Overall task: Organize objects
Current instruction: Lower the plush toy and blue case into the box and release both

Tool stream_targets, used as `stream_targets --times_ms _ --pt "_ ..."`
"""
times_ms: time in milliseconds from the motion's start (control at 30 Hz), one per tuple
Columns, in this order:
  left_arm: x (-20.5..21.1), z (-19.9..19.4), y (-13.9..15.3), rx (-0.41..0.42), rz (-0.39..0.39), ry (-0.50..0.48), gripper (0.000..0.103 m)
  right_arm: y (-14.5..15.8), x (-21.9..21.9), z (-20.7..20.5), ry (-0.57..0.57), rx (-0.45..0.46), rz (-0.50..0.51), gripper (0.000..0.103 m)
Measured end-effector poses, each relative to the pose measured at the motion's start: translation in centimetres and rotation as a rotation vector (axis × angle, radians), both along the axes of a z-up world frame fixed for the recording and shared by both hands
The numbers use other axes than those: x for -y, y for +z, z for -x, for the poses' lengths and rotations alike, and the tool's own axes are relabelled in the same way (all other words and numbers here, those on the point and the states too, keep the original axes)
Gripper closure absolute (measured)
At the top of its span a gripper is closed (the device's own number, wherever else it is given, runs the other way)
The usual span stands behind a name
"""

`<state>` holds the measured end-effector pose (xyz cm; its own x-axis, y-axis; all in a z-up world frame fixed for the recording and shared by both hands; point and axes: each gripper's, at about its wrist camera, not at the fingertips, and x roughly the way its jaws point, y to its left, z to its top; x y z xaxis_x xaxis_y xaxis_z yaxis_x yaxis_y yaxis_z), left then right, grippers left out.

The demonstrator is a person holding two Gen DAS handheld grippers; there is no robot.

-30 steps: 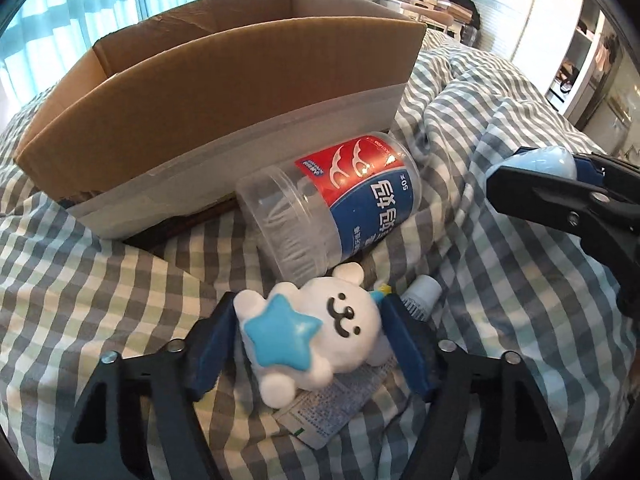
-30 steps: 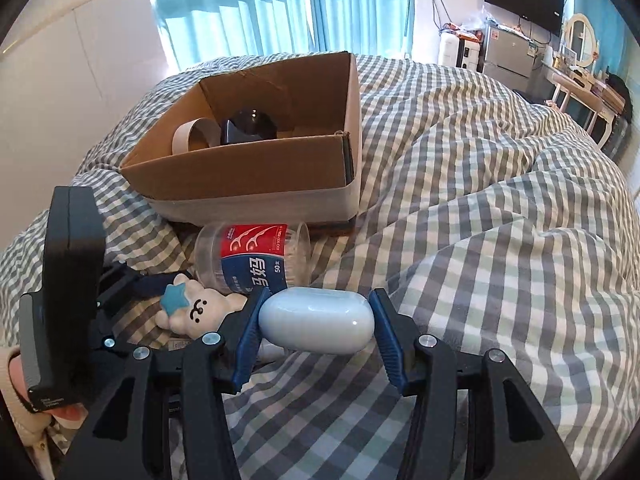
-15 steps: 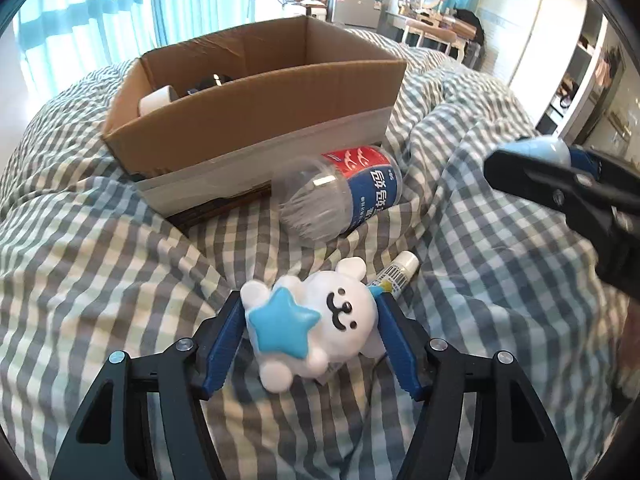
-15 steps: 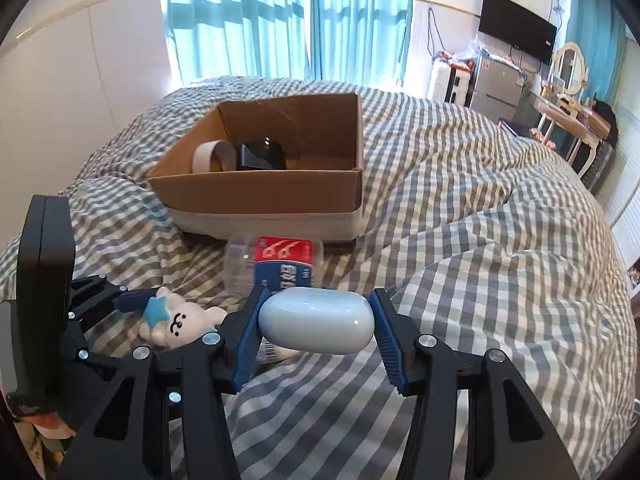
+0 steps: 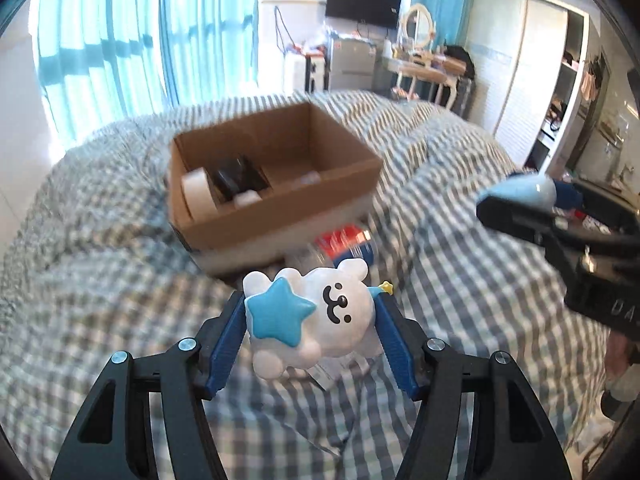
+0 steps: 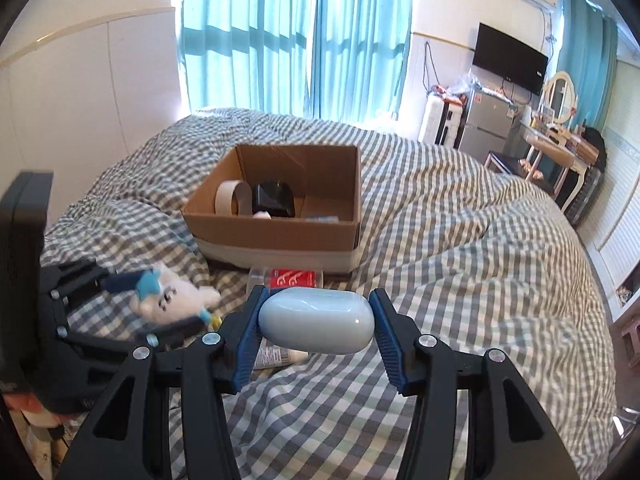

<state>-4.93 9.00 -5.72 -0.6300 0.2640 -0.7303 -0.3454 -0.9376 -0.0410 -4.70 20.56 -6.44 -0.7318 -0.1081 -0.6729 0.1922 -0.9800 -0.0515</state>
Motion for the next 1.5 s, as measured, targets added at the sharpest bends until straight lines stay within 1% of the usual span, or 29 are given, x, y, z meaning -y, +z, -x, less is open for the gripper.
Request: stream_targets --times_ms 33,133,300,400,500,600,700,867,933,1033,1167,1267,1367,1500 --pt "0.2 0.1 0.6 -0.015 0.003 0.009 0.038 0.6 0.1 0.3 0.012 -0.003 0.009 0.052" --pt "1.1 1.2 2.5 -0.053 0.006 0.035 0.038 2.5 0.4 1.2 0.022 -0.036 -0.007 0.052" --pt "3.0 4.0 5.6 -0.119 0.002 0.108 0.038 5.7 1.1 3.7 0.049 -0.087 0.010 0.052" --pt "3.7 5.9 6.6 -0.141 -0.029 0.137 0.038 6.5 1.9 5.8 0.059 -0.097 0.002 0.052" --pt "3.8 7.8 6.7 -0.147 -0.028 0.153 0.038 6.4 2.8 8.2 0.066 -0.087 -0.003 0.052" --pt "3.9 10.2 6.2 -0.139 -0.010 0.166 0.038 5.6 3.3 10.8 0.064 -0.069 -0.003 0.052" --pt "4.1 12.8 5.2 -0.119 -0.011 0.178 0.038 4.2 3.4 13.7 0.048 -0.043 0.014 0.052" --pt "3.9 16.9 3.3 -0.118 -0.013 0.207 0.038 0.6 3.5 17.9 0.038 0.016 0.032 0.052" --pt "3.8 18.5 2.4 -0.101 -0.013 0.218 0.038 -1.1 3.8 19.3 0.044 0.045 0.011 0.052" --pt "4.2 20.3 1.0 -0.071 -0.039 0.226 0.038 -3.0 4.3 21.0 0.057 0.077 -0.002 0.052" --pt "4.5 21.8 -0.7 -0.053 -0.025 0.219 0.038 -4.5 4.9 22.1 0.083 0.086 -0.041 0.052" --pt "4.5 22.5 -2.2 -0.019 -0.032 0.215 0.038 -5.6 5.4 22.4 0.101 0.093 -0.063 0.052" --pt "4.4 22.5 -2.9 -0.042 0.006 0.216 0.038 -6.7 5.8 22.5 0.113 0.118 -0.066 0.052" --pt "4.0 22.4 -3.0 -0.048 0.017 0.213 0.037 -7.4 5.8 21.9 0.112 0.120 -0.088 0.052"
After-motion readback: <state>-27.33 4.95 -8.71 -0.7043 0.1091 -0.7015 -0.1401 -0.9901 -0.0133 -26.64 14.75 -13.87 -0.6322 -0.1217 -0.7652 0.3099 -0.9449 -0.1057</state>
